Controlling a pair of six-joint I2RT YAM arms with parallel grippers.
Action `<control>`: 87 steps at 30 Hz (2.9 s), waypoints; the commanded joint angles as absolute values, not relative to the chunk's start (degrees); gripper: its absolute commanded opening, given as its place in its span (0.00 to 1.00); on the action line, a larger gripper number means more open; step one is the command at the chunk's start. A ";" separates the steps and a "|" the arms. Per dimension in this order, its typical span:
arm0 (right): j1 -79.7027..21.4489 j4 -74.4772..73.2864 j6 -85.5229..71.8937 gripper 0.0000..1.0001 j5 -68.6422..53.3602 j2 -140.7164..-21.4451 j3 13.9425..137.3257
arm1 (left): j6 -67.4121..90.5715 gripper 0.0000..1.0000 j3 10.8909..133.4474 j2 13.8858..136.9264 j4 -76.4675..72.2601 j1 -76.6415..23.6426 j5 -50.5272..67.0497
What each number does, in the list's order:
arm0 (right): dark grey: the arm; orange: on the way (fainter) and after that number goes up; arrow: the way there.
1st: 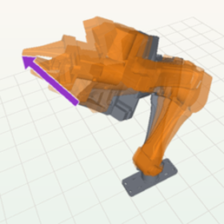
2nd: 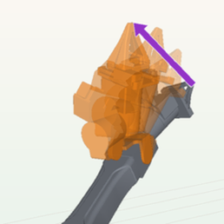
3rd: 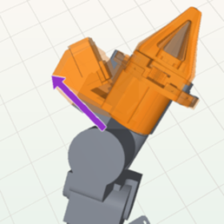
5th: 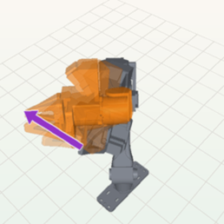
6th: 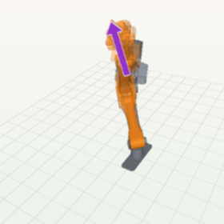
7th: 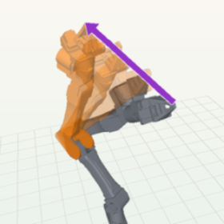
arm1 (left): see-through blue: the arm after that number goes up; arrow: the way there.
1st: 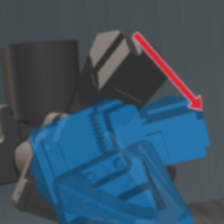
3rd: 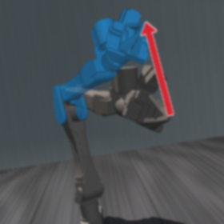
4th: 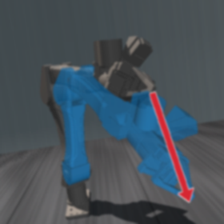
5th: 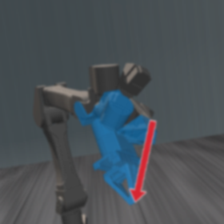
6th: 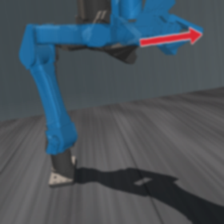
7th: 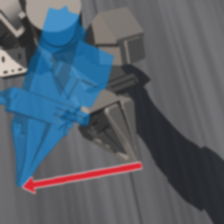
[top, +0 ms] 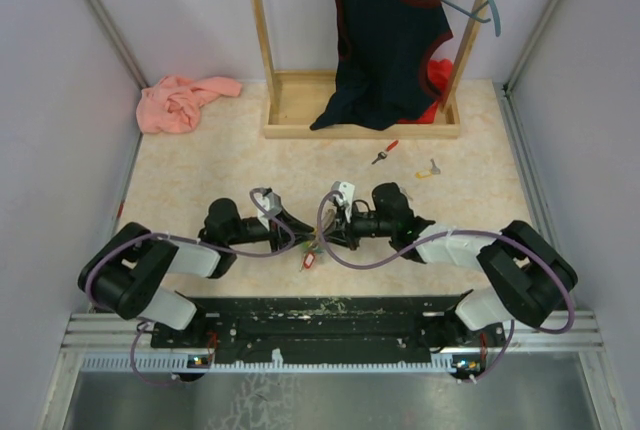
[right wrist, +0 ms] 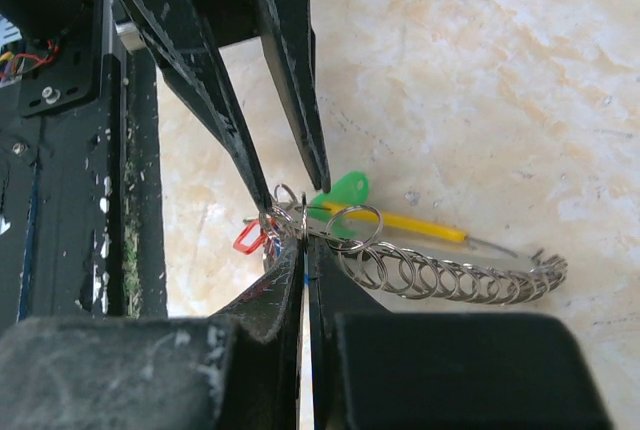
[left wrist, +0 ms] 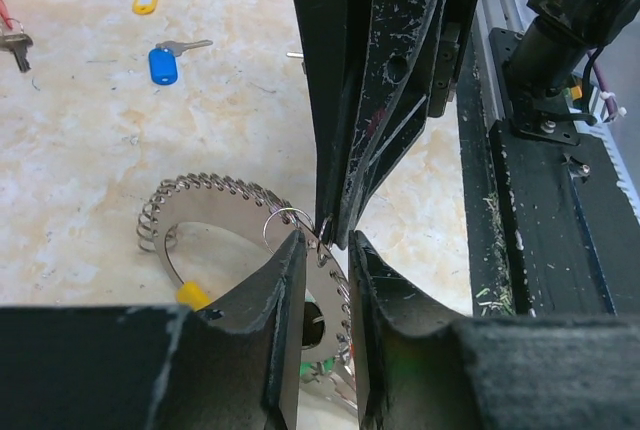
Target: Put the keys on the keyring
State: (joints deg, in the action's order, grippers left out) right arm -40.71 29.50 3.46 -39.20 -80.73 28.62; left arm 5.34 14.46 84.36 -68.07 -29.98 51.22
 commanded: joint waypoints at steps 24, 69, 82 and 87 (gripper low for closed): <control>-40.43 26.25 10.28 0.09 -37.15 -72.90 31.16 | -4.19 0.01 17.49 79.74 -56.15 -29.90 47.80; -47.51 53.71 18.45 0.25 -16.58 -78.28 21.98 | -5.23 0.01 14.22 67.48 -50.79 -44.77 12.43; -47.73 55.32 16.79 0.25 -18.25 -79.39 22.74 | -3.12 0.01 14.89 68.56 -50.71 -46.16 11.06; -48.09 55.71 17.10 0.25 -17.86 -80.44 22.76 | -0.99 0.01 15.02 68.47 -50.71 -46.23 10.17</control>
State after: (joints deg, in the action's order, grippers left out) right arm -47.13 51.57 17.76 -17.41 -79.66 21.76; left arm -3.38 14.63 68.77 -48.38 -45.87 11.16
